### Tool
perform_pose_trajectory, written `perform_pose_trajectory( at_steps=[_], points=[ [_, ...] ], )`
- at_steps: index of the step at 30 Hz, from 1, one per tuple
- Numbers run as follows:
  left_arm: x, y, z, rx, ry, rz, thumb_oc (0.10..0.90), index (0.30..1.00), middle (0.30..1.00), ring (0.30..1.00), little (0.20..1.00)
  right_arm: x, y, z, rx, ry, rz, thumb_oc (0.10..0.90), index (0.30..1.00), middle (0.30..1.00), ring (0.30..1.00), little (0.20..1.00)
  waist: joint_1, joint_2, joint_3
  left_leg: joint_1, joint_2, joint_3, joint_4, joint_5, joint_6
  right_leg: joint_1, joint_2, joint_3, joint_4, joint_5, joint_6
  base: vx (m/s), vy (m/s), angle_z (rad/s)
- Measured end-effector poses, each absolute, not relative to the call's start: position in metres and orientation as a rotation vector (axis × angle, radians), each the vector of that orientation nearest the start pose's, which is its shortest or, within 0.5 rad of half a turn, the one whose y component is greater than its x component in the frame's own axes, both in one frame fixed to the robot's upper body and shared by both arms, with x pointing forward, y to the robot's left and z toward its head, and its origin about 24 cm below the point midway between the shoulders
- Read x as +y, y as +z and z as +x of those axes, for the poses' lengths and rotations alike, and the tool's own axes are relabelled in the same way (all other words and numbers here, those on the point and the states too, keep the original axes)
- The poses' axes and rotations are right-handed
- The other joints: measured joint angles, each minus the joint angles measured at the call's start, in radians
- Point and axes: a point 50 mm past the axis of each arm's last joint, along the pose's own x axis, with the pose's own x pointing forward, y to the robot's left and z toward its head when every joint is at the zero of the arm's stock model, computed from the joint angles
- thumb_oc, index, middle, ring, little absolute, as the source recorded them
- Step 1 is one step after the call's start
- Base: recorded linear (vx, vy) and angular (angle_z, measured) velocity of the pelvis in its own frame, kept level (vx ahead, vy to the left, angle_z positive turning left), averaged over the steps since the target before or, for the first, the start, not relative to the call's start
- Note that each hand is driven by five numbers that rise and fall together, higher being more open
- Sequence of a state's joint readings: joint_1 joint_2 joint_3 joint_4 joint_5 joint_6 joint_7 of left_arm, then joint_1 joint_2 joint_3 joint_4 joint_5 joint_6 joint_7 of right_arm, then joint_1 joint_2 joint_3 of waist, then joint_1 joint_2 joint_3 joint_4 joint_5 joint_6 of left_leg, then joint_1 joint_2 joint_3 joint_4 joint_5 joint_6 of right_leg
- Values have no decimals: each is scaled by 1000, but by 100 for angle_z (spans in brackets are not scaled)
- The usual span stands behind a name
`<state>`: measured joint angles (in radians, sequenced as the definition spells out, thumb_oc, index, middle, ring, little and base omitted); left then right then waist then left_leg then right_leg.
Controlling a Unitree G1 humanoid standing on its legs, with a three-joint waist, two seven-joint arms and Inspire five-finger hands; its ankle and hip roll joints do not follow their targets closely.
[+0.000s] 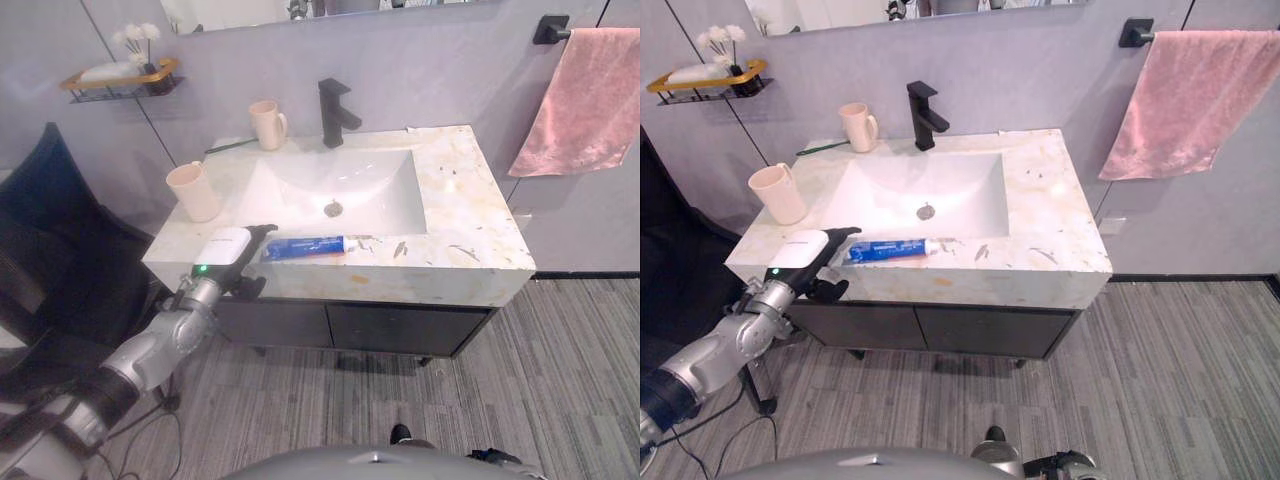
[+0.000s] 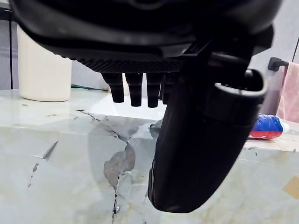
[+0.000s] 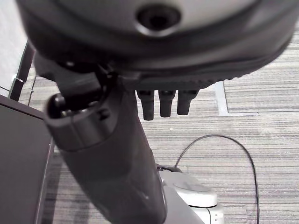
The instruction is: Organize the bathroom.
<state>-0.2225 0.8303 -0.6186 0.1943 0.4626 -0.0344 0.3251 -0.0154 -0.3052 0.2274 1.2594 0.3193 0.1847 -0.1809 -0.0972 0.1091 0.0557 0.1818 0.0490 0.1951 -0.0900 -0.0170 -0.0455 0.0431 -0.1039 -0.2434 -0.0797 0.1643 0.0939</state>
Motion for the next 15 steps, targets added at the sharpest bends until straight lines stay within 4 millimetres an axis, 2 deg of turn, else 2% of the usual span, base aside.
perform_pose_trajectory(
  at_steps=[15],
  points=[
    [217,50,270,-182,-194,1334,800,900,900,900,900,-260,-159,71,1401,-354,-241,800,900,900,900,900,-14,-5,3,-1,0,1,0,0,1,-1,0,1,0,0,0,0,0,0]
  ],
)
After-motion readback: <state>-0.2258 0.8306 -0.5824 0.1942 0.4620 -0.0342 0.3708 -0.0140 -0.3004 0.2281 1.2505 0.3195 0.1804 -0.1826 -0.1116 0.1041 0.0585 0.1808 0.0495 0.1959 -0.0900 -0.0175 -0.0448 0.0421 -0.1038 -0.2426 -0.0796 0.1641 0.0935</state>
